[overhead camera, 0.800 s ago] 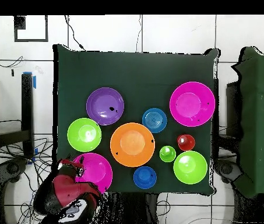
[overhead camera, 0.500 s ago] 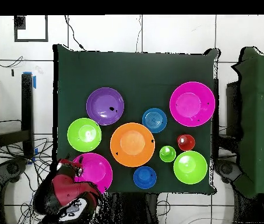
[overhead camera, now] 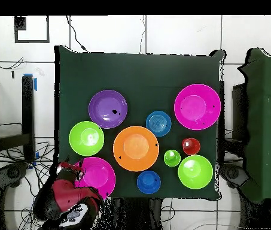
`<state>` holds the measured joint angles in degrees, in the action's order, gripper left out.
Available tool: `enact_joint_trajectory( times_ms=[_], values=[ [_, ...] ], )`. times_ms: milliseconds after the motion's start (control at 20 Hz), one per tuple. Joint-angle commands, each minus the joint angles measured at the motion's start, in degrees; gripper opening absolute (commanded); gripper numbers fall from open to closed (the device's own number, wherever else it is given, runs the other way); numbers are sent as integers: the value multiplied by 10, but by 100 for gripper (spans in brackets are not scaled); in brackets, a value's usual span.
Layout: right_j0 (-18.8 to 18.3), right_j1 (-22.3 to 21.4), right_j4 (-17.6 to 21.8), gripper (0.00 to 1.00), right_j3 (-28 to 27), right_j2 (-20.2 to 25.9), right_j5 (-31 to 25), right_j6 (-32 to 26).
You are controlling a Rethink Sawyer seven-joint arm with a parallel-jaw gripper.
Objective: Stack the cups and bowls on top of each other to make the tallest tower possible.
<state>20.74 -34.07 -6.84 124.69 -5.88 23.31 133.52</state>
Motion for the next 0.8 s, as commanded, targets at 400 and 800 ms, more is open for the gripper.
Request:
enact_joint_trajectory(
  times_ms=[400,800],
  values=[
    [-22,4,3,100,15,55,1,122],
    [-43,-4,8,100,40,49,-26,117]
  ],
)
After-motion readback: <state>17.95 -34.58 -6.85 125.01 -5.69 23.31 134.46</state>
